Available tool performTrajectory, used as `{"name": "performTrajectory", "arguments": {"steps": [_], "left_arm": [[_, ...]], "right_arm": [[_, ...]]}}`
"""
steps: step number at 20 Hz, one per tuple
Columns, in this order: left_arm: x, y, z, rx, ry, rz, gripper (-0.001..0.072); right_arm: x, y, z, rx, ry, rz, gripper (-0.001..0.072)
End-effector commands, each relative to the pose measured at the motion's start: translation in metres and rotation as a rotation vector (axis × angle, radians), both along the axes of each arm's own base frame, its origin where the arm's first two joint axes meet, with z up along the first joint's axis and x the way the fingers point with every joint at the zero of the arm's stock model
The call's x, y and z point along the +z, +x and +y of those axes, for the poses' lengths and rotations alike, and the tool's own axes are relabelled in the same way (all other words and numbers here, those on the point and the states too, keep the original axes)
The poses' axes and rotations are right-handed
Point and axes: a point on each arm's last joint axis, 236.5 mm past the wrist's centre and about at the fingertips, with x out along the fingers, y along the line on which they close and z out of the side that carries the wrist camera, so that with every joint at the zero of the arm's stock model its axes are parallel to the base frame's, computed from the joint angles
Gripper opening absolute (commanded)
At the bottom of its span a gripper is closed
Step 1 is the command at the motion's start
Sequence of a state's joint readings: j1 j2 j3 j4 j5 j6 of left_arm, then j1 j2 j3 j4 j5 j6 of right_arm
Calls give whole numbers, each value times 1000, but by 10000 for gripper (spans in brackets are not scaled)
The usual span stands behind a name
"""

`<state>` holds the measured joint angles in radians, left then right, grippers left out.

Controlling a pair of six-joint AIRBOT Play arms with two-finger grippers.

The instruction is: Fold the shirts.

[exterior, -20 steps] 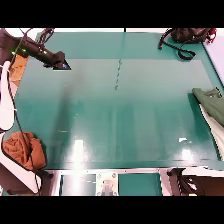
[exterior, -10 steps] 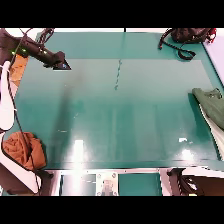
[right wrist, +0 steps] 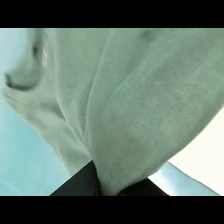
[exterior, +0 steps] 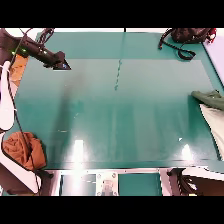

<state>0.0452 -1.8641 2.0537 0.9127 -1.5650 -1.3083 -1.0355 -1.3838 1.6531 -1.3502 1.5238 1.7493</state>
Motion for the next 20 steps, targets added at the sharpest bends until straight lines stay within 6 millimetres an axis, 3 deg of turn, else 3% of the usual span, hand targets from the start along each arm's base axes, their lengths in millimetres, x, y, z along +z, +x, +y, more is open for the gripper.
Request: {"name": "performTrajectory", "arguments": {"steps": [1, 5, 7, 14, 18, 19, 20], "left_arm": [[0, 0, 0, -2, 1, -2, 24], [0, 0, 0, -7, 2, -6, 24], [0, 0, 0, -7, 2, -6, 24], [0, 0, 0, -8, 2, -5, 24], [0, -2, 0, -12, 2, 1, 24], [0, -3, -1, -15, 3, 5, 24], [-1, -6, -1, -22, 3, 14, 24]], "right_arm": [[20, -5, -2, -14, -32, -28, 26], [31, -25, -9, -64, -54, -33, 26], [23, -39, -13, -91, -38, -3, 26], [-79, -89, -6, -130, 58, 243, 26], [-105, -122, 0, -132, 73, 385, 38], [-106, -130, 1, -133, 73, 416, 93], [-107, -138, 0, -134, 70, 450, 98]]}}
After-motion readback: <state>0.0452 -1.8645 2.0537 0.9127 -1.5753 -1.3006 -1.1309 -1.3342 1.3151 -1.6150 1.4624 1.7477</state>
